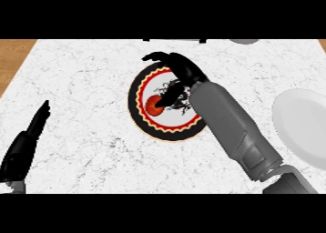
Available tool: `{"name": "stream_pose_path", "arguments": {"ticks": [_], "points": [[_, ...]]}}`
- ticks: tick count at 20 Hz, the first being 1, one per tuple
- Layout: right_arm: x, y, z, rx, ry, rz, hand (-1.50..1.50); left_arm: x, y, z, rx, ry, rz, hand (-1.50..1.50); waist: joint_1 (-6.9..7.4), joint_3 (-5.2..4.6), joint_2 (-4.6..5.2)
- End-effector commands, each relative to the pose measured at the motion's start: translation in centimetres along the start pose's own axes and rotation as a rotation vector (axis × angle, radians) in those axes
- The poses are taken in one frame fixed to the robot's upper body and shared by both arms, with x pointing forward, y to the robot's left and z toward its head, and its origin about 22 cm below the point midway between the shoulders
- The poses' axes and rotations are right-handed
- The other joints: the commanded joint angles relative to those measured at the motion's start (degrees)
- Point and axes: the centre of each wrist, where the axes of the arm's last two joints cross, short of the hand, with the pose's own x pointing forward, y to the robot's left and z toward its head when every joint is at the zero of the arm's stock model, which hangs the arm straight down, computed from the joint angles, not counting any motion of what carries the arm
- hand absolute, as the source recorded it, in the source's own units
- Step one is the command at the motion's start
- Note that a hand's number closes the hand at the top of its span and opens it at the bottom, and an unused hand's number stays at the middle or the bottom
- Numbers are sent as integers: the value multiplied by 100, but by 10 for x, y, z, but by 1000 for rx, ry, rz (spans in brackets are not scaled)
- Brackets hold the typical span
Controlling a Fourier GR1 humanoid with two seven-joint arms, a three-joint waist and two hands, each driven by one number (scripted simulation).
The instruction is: Pick the tomato from the plate and place it in the plate
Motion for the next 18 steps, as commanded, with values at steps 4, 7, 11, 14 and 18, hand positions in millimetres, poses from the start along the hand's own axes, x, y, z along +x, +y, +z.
{"name": "stream_pose_path", "arguments": {"ticks": [4,7,11,14,18], "points": [[0,-22,-3,-251,7,-245,-150,2,-1,4,19,10,9,0,-87,2,-7],[-13,-58,4,-319,38,-302,-150,-6,6,1,22,17,-7,0,-146,-1,0],[-60,-88,39,-354,11,-482,-150,-5,2,2,38,15,-5,0,-125,5,26],[-81,-120,61,-399,-37,-511,-150,-4,-2,2,9,-9,-4,0,-60,5,52],[-111,-152,101,-418,-87,-504,-150,-2,-1,6,4,-23,-12,0,51,12,93]]}}
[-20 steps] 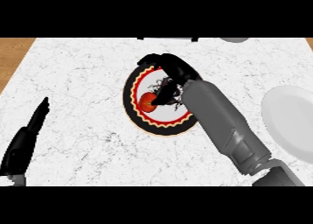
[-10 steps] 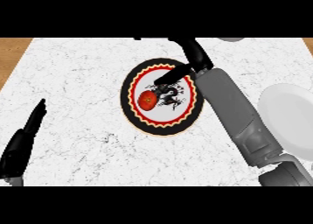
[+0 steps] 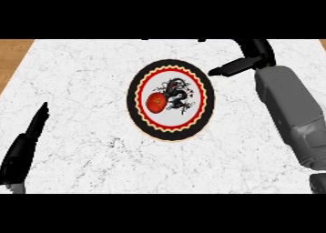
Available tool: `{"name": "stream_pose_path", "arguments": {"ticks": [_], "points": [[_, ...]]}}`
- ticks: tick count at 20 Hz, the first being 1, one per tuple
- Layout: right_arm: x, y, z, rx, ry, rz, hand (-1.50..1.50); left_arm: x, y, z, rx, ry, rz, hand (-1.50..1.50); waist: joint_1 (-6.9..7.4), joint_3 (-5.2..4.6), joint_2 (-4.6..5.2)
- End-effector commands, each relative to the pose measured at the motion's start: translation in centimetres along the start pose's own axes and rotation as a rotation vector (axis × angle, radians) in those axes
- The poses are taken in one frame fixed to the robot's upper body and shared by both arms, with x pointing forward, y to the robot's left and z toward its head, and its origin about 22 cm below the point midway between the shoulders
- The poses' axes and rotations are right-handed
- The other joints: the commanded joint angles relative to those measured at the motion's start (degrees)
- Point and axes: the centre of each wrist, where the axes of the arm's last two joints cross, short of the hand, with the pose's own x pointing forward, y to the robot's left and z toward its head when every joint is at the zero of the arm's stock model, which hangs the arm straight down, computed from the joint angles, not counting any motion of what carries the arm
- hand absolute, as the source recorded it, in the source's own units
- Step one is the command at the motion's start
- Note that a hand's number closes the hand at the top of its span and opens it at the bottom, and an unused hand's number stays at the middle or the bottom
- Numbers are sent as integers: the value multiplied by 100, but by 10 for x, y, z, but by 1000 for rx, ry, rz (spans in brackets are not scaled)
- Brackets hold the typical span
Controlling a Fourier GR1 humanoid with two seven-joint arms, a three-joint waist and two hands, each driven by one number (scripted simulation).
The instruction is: Pick the tomato from the plate and place it in the plate
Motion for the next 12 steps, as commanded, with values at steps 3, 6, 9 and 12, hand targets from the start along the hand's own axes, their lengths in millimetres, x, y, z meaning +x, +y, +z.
{"name": "stream_pose_path", "arguments": {"ticks": [3,6,9,12], "points": [[10,-80,24,-14,-76,-15,-150,10,-6,-4,-21,-13,6,0,130,10,57],[-4,-80,34,-29,-76,31,-150,20,5,-7,-40,-29,13,0,214,12,74],[-5,-92,42,-25,-90,19,-150,17,-4,-6,-38,-26,8,0,251,16,92],[6,-108,43,-24,-73,25,-150,19,-10,-16,-33,-45,11,0,255,16,120]]}}
